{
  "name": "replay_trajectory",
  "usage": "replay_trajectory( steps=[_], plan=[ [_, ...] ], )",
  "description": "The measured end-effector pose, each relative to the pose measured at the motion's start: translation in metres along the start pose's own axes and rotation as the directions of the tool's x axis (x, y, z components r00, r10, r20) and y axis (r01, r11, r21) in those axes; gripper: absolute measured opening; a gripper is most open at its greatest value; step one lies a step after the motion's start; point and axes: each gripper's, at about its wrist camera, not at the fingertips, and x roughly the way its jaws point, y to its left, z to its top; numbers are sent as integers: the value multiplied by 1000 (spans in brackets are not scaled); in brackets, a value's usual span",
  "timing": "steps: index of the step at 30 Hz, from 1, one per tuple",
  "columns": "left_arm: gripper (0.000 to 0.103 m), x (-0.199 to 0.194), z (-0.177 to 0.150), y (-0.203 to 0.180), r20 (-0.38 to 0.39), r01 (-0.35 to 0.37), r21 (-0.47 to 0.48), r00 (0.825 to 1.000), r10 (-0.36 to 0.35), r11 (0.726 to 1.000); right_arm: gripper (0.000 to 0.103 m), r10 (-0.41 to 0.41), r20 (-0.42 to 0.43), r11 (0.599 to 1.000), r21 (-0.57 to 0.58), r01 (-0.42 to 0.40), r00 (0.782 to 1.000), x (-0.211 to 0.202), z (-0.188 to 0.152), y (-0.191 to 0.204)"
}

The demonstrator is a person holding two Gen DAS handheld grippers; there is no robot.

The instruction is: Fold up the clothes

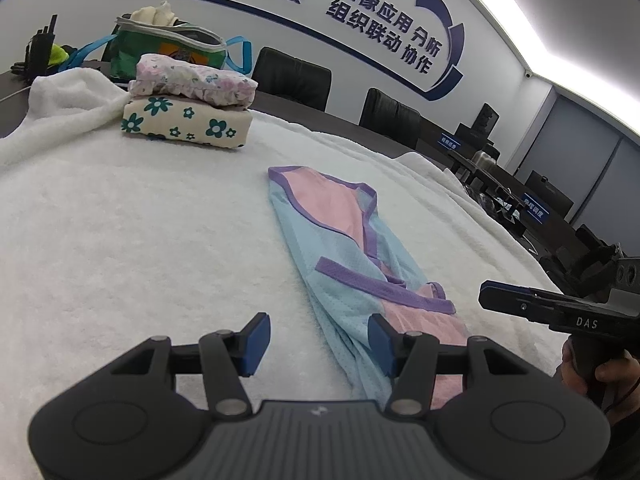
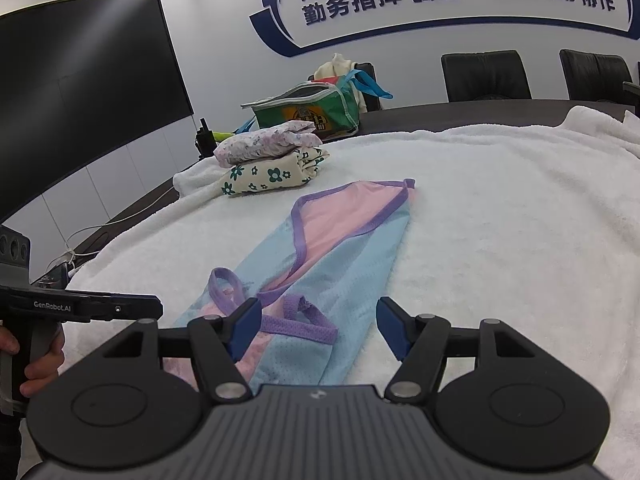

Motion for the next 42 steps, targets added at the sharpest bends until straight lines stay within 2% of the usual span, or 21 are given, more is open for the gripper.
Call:
replay_trajectory(
  steps=[6, 12, 14, 20, 22, 24, 25, 26, 29, 30, 33, 34, 35, 36, 37, 39, 41, 42],
  plan=[
    [53, 0, 0, 2, -2, -3, -6, 1000, 3, 1000, 65, -5, 5, 1000, 1, 5, 1000, 0, 1, 1],
    [53, -12, 7, 11, 38, 10, -27, 999, -9, 1000, 65, -12, 2, 1000, -3, 13, 1000, 2, 4, 2],
    [53, -6, 12, 11, 25, 35, -45, 999, -34, 998, 65, 0, 1, 1000, -18, 0, 1000, 1, 5, 6],
    [52, 24, 13, -14, -25, 44, 15, 999, -44, 999, 68, 61, -40, 997, -44, -62, 997, 11, 1, 16],
    [47, 29, 12, -16, -36, 42, 14, 999, -41, 999, 68, 97, -61, 994, -44, -99, 993, 14, -1, 17],
    [25, 32, 8, -17, -48, 53, 29, 998, -51, 998, 58, 121, -92, 991, -42, -125, 988, 19, -4, 19],
    [2, 32, 6, -17, -47, 61, 37, 997, -59, 997, 32, 124, -117, 990, -46, -130, 985, 24, -6, 20],
    [1, 30, 4, -18, -30, 69, 45, 997, -68, 997, 10, 122, -147, 990, -53, -131, 982, 29, -8, 22],
    [2, 24, 0, -21, 10, 84, 69, 996, -85, 994, 4, 118, -114, 986, -107, -130, 986, 26, -5, 33],
    [2, 26, -2, -20, 3, 70, 61, 998, -70, 996, 4, 117, -85, 984, -122, -127, 990, 23, -1, 36],
    [15, 27, -7, -15, -11, 41, 39, 999, -41, 998, 5, 60, -45, 988, -142, -66, 997, 31, 6, 39],
    [23, 24, -9, -13, -9, 41, 33, 999, -41, 999, 15, 34, -62, 989, -142, -42, 998, 39, 4, 39],
    [34, 18, -12, -10, -1, 49, 30, 999, -50, 998, 35, 8, -89, 990, -139, -20, 996, 48, 2, 37],
    [40, 11, -15, -8, 8, 58, 35, 998, -58, 998, 43, -6, -118, 990, -138, -10, 993, 54, 0, 36],
    [49, 3, -18, -5, 17, 66, 39, 998, -67, 997, 46, -1, -108, 991, -135, -14, 994, 51, -1, 35],
    [51, -12, -25, -2, 31, 86, 48, 996, -87, 995, 50, 22, -53, 992, -124, -29, 998, 36, -1, 32],
    [51, -22, -31, 0, 30, 123, 57, 992, -125, 991, 61, 34, 26, 997, -76, -32, 999, 12, 2, 20],
    [51, -25, -33, -1, 30, 146, 65, 988, -148, 987, 61, 51, 38, 996, -71, -49, 998, 2, 1, 15]
  ],
)
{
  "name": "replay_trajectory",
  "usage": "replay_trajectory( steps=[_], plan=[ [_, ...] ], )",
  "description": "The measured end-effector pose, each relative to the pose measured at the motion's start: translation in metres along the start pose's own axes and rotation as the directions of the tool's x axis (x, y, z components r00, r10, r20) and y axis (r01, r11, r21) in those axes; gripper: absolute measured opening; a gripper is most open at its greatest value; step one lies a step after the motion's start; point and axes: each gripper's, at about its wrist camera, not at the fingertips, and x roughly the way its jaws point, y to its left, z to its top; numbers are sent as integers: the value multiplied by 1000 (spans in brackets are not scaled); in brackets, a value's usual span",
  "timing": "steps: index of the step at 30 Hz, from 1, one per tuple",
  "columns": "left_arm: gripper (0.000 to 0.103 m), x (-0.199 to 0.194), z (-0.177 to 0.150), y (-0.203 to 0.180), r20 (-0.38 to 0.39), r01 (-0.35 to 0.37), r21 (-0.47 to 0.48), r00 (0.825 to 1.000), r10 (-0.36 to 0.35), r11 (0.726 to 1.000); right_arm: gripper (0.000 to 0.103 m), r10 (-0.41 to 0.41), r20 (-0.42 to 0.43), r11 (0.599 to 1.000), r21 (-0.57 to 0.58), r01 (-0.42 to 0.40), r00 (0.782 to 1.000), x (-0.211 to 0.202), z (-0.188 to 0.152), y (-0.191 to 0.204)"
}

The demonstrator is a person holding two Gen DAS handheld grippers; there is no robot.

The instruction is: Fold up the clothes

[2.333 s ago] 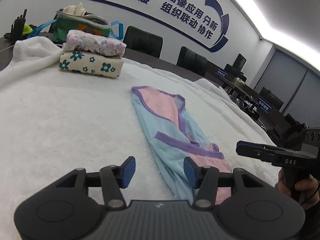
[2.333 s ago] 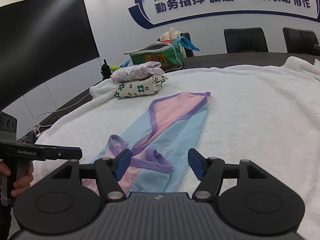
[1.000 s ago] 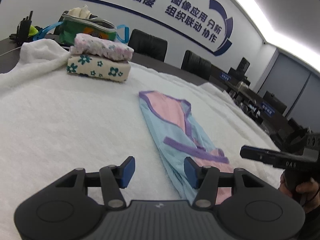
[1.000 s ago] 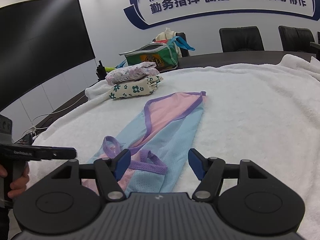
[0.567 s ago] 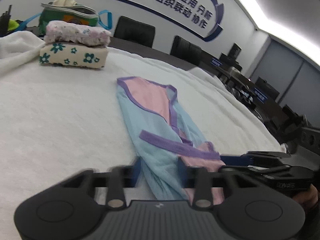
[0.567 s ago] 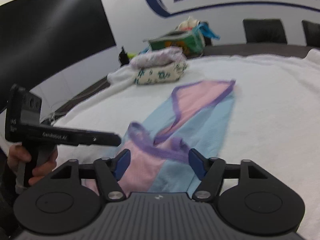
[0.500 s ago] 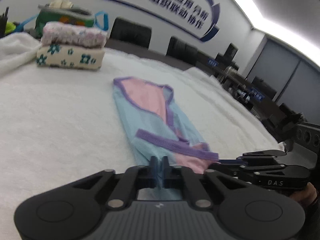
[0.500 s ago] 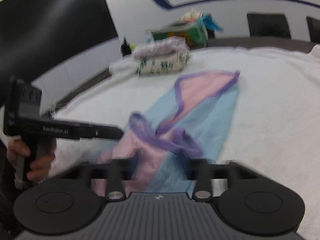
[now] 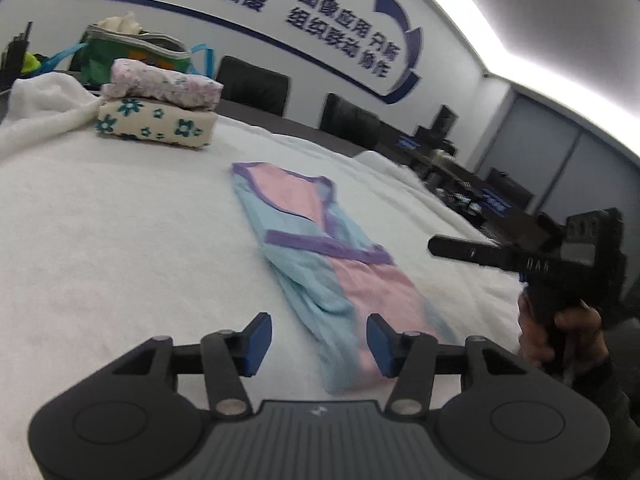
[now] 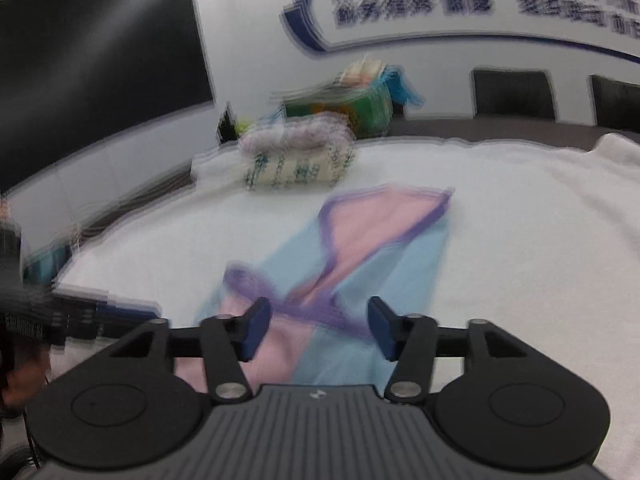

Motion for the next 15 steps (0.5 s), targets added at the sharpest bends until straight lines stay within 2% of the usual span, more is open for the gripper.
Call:
replay_trajectory(
  steps=[4, 7, 10, 12, 13, 15],
  plan=[
    [51, 1, -5, -11, 0, 47, 58, 999, -47, 997, 61, 92, -6, 995, -36, -92, 996, -30, -8, -7],
    [50, 8, -8, -16, -8, 29, 76, 1000, -28, 997, 62, 154, -63, 978, -135, -161, 986, -35, -26, 8],
    [47, 15, -9, -16, -29, 13, 67, 1000, -11, 998, 62, 156, -116, 964, -201, -177, 981, -35, -42, 22],
    [33, 18, -11, -16, -42, -5, 73, 999, 8, 997, 61, 153, -124, 966, -191, -175, 980, -31, -47, 23],
    [18, 20, -12, -16, -49, -17, 77, 999, 20, 997, 61, 152, -125, 968, -181, -173, 981, -29, -49, 22],
    [13, 22, -15, -15, -53, -47, 63, 997, 50, 997, 59, 149, -113, 975, -150, -165, 982, -24, -51, 19]
  ],
)
